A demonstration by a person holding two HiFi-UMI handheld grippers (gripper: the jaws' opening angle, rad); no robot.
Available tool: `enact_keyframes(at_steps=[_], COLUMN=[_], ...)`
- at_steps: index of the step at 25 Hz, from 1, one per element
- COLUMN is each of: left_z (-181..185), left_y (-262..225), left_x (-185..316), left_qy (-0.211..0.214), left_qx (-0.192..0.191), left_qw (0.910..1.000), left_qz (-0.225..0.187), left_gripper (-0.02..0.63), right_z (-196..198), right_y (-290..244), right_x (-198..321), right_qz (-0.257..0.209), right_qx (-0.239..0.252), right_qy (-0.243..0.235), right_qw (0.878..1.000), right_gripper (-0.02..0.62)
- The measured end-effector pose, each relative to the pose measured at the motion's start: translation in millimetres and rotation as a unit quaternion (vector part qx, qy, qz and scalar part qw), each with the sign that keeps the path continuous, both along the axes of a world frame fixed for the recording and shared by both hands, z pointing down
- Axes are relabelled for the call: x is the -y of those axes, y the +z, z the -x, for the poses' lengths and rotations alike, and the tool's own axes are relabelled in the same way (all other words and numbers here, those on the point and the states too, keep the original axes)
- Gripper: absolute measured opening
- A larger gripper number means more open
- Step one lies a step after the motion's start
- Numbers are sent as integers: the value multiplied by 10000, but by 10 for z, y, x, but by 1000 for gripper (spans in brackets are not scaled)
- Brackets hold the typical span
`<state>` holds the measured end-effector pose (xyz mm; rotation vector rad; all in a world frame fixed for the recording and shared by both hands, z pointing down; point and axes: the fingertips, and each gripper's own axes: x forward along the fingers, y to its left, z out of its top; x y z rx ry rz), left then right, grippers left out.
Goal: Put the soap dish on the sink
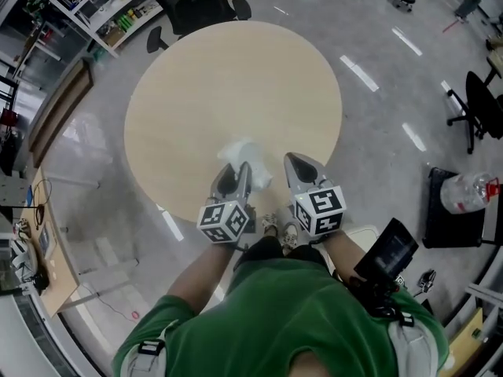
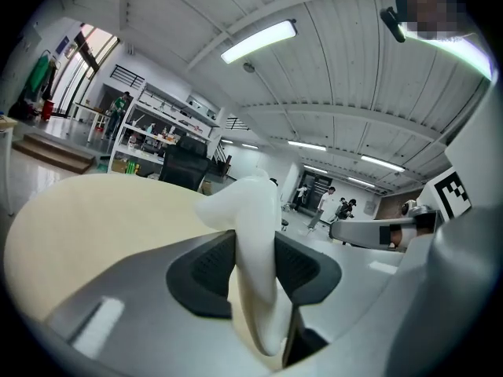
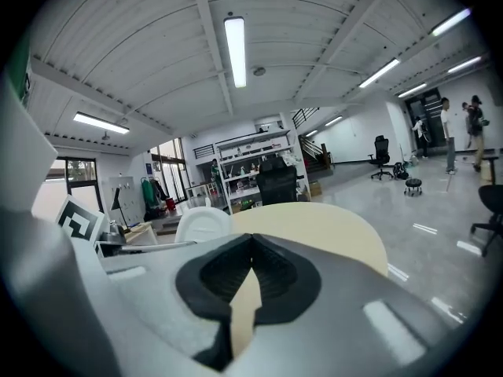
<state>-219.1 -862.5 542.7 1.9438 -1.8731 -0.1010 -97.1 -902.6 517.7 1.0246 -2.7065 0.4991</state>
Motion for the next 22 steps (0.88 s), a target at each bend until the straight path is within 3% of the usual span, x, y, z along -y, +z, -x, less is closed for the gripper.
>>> enact_keyframes(at_steps=[22], left_z=[276], left_y=[1210], left_x=[717], left_qy=[462], left_qx=[-543], left_qw=[9906], left_qz=[1167], left_gripper=[144], right_z=[258], right_y=[1123], right_x=[601], right_qz=[1077], right_qx=[-824], right_qy=[411], right_qw=[9899], right_gripper=[2])
